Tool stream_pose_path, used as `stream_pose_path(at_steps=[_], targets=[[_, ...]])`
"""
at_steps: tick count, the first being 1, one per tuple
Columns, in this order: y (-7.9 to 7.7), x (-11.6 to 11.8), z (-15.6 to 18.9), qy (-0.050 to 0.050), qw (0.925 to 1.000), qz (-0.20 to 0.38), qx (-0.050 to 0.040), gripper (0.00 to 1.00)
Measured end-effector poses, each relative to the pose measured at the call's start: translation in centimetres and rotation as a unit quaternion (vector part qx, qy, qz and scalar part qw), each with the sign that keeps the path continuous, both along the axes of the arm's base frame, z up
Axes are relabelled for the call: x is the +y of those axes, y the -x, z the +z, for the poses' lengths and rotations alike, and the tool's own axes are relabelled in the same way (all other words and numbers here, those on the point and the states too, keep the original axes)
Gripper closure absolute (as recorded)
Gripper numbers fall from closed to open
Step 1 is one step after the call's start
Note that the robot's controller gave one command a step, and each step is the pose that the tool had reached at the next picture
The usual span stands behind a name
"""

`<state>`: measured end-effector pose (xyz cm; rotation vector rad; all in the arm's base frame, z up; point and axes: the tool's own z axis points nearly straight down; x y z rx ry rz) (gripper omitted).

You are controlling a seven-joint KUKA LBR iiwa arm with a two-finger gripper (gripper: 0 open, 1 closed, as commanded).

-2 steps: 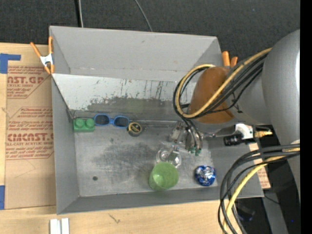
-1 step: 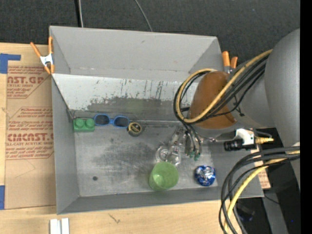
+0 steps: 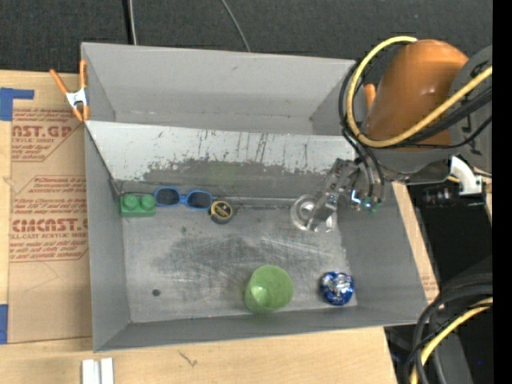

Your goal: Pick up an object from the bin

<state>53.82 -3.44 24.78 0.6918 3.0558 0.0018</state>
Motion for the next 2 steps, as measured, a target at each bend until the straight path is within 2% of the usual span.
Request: stream_pose_path(at_steps=[1, 2], targets=[[1.4, -7.6, -9.7, 0.001, 0.9999, -0.008, 0.0082, 1.00], [2.4, -6.0, -0.3, 0.000, 1.0000, -0.003, -0.0001, 1.00]])
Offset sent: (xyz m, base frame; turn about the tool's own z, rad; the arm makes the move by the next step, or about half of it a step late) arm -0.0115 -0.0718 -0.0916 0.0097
